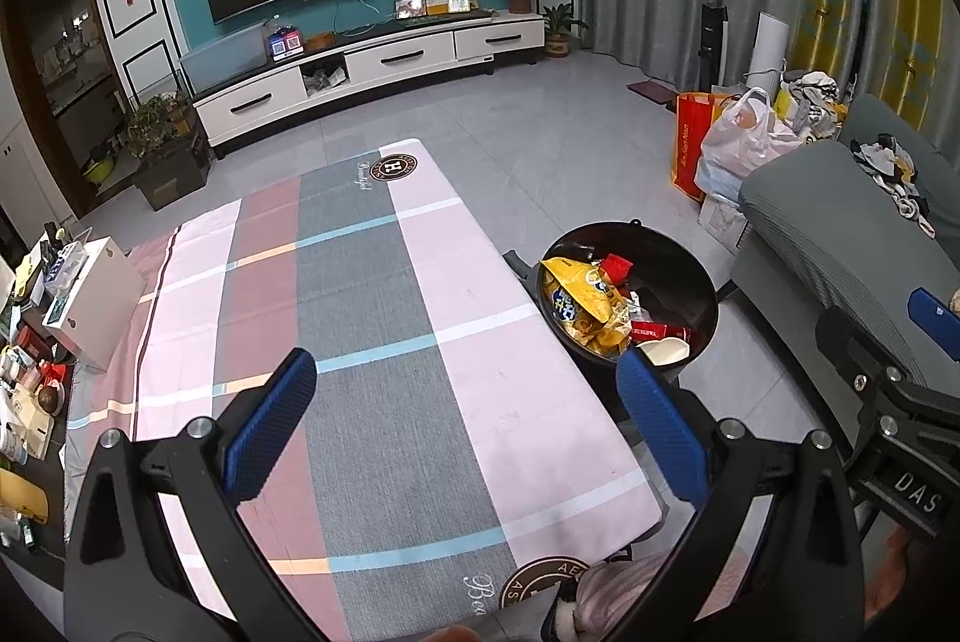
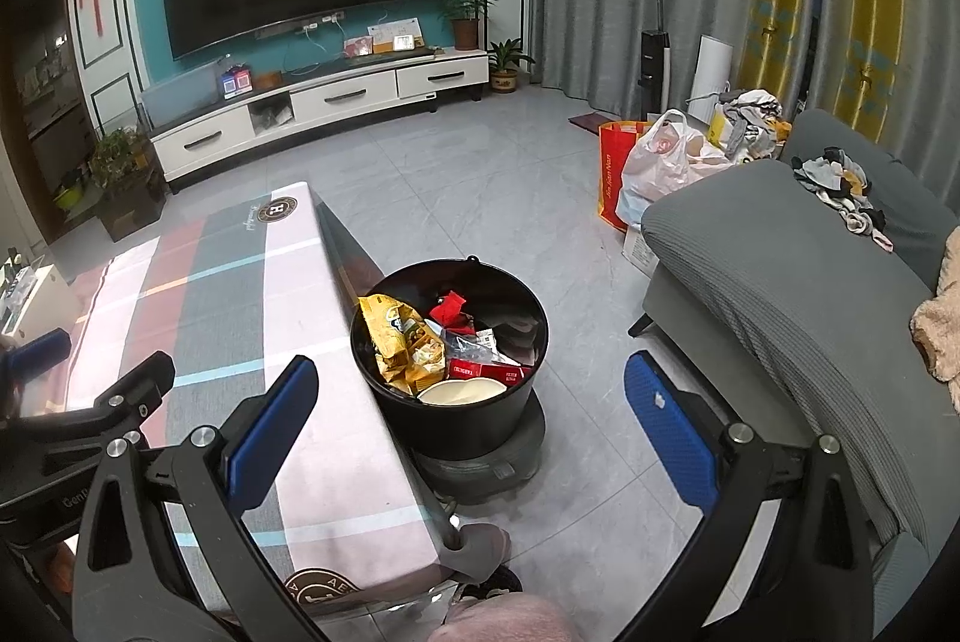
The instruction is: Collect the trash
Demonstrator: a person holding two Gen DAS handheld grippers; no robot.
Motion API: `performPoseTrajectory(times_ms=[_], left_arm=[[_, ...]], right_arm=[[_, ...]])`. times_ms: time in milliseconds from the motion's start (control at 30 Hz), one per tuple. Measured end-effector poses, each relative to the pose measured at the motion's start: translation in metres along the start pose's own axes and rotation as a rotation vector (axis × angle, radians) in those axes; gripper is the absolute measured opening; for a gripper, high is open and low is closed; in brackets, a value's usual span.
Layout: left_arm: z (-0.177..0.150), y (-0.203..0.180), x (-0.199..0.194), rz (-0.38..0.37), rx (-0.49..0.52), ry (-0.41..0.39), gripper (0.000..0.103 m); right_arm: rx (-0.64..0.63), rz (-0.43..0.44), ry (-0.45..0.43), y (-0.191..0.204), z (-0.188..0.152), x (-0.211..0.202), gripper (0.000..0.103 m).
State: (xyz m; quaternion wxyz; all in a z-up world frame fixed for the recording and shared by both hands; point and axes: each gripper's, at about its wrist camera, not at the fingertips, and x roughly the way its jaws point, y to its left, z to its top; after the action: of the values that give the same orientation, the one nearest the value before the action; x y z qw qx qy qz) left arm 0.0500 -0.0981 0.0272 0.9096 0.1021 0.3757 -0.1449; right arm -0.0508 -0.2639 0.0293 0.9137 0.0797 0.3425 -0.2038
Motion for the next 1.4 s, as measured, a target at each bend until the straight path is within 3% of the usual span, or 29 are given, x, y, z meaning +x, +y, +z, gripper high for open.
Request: performPoseTrajectory(times_ms=[1400], left_arm=[[0.0015,-0.0021,0.0022,-0.004,0.007,-0.005,0.1]], right_arm=[[0.007,-0.004,0.002,-0.0014,-0.0011,0.0035,0.1]])
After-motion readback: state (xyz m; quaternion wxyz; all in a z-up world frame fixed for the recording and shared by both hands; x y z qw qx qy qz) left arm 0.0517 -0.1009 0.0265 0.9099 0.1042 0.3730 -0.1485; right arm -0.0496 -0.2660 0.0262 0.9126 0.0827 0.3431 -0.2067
